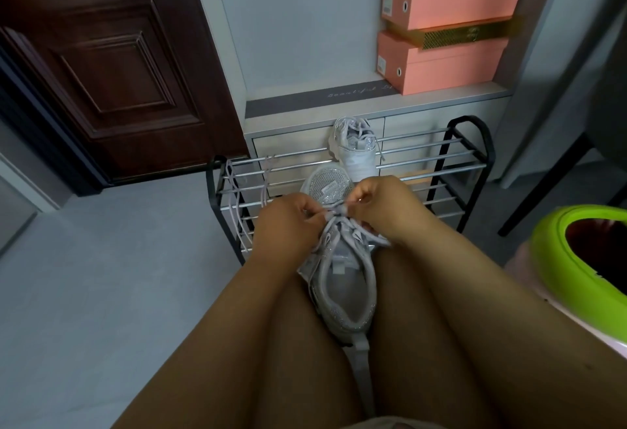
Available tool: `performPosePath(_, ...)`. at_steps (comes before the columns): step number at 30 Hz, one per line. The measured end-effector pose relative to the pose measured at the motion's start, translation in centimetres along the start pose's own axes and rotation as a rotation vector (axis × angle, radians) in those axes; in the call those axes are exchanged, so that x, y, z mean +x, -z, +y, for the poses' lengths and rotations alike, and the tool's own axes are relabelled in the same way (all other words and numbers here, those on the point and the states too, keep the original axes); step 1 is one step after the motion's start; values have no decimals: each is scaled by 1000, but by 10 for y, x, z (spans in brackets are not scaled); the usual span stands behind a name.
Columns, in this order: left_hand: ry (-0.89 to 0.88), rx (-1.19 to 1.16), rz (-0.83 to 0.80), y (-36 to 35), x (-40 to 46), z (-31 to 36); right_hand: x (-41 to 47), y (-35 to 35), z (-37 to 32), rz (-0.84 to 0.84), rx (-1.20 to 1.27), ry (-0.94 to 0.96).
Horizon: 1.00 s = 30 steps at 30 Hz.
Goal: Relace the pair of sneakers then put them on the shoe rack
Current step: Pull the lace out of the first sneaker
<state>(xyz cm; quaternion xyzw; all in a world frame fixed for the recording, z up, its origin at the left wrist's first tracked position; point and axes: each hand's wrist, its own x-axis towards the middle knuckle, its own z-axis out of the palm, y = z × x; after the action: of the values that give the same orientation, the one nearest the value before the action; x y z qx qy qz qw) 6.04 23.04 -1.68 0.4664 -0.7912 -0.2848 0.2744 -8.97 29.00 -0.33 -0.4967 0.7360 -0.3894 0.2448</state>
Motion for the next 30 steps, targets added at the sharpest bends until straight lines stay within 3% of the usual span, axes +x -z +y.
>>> performPosePath(7, 12, 39, -49, -3, -3, 5, 2, -1, -17, -112, -459, -40)
performPosePath(10, 7, 4, -149, 3, -1, 9, 4, 3, -22, -186, -475, -48)
performPosePath(12, 25, -54, -227, 13, 1, 14, 4, 8, -25, -240, -345, -74)
performPosePath(17, 93, -216, -408, 31, 4, 10, 3, 12, -17, -364, 249, -212)
performPosePath(21, 56, -225, -326, 26, -2, 10, 6, 17, -1, -446, 379, -164)
performPosePath(25, 6, -241, -135, 17, -6, 9, 5, 12, 8, -272, 464, -101)
performPosePath(27, 37, -315, -140, 17, -6, 9, 6, 8, 12, -169, 479, -73)
performPosePath(30, 66, -364, -201, 20, -3, 9, 7, 7, 14, -144, 505, -67)
